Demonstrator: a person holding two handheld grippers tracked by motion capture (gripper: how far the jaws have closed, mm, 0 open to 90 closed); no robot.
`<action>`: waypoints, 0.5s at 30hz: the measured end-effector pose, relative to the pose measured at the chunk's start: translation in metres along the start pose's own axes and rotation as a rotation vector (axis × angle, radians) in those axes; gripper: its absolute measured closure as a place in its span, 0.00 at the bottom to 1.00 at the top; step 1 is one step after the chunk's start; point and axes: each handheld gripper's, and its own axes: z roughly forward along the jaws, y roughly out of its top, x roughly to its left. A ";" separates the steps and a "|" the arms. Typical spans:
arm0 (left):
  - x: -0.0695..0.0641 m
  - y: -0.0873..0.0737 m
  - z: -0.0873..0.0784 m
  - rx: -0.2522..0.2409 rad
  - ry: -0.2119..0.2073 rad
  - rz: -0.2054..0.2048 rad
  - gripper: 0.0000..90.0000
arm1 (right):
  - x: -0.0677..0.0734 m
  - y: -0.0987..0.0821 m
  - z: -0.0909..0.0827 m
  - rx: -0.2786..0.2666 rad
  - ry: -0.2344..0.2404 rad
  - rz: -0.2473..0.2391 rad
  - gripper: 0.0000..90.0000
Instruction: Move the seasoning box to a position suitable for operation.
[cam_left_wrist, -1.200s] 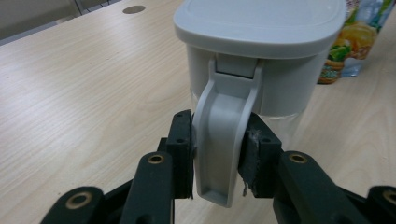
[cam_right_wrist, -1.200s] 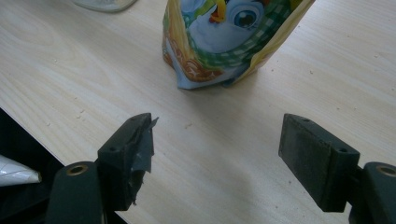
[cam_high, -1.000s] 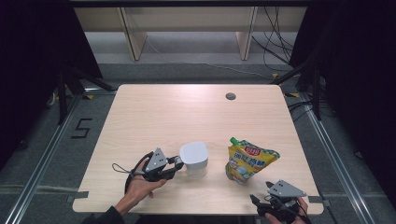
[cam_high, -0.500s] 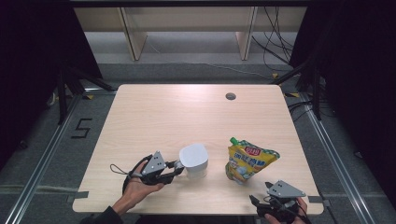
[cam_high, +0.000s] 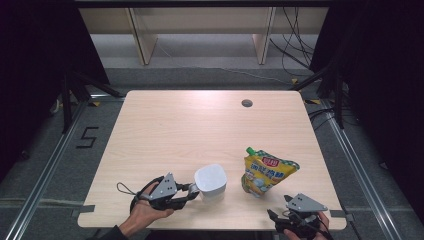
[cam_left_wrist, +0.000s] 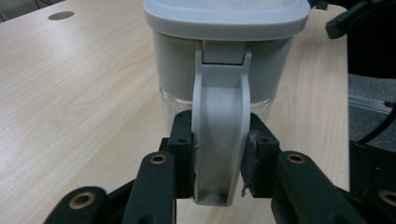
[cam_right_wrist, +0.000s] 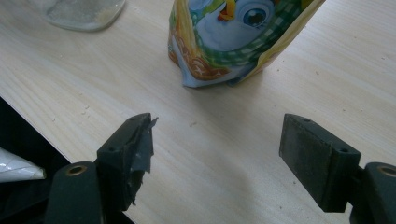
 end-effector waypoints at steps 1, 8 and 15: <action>-0.003 0.000 0.000 -0.001 -0.005 -0.008 0.76 | 0.000 0.000 0.000 -0.002 0.000 0.001 0.30; -0.014 -0.001 -0.002 -0.005 -0.051 0.020 0.76 | -0.001 0.000 0.001 -0.004 -0.004 -0.016 0.30; -0.013 0.000 0.000 -0.008 -0.079 0.038 0.76 | -0.001 0.000 0.001 0.005 0.001 -0.016 0.30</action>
